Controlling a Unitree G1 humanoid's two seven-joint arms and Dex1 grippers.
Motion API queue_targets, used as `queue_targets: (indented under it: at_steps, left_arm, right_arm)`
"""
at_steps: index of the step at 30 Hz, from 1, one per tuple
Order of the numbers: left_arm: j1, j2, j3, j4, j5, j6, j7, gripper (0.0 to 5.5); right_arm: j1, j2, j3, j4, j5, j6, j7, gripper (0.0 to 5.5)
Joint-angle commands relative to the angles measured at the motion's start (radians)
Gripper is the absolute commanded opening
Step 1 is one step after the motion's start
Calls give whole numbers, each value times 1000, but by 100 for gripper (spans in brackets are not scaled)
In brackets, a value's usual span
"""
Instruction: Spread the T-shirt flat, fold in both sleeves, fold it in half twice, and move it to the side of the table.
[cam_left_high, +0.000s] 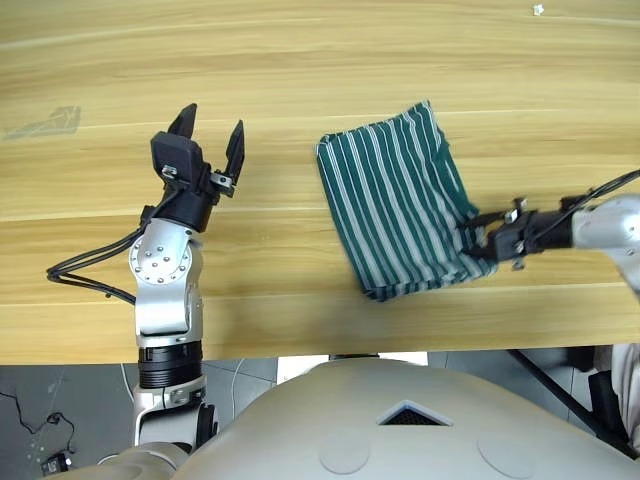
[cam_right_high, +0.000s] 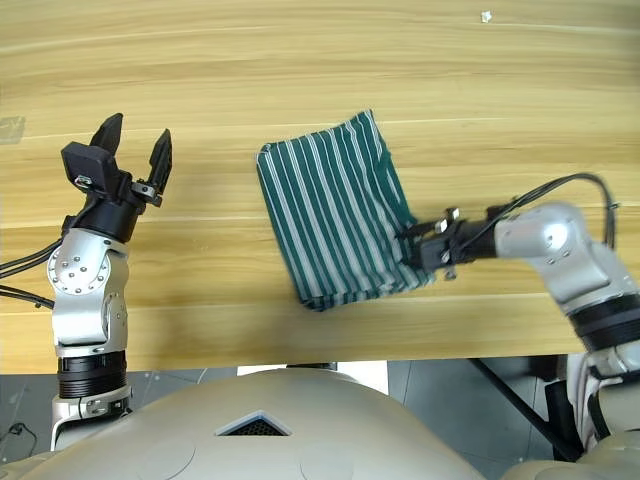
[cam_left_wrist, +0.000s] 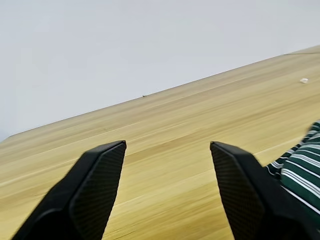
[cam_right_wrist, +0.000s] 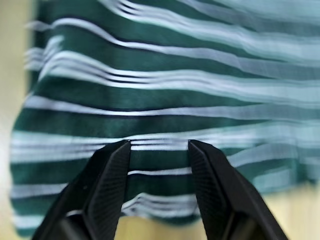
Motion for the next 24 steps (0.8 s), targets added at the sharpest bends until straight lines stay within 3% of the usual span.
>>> queue_targets:
  at_steps: [1,7,18,24]
  left_arm:
    - [26,-3,-13,-18,10,0,-6,312]
    - [43,-15,-69,-31,11,-23,-40,312]
    - [57,45,-25,-38,19,-47,-69,312]
    - [122,219,-60,-8,249,-233,-125,312]
  right_arm:
    - [73,66,26,-52,-58,29,-22,215]
    - [145,166,43,-2,-122,-6,-108,215]
    - [110,238,-77,-117,-5,13,-143,215]
    - [189,301,-201,-131,103,-93,-238,215]
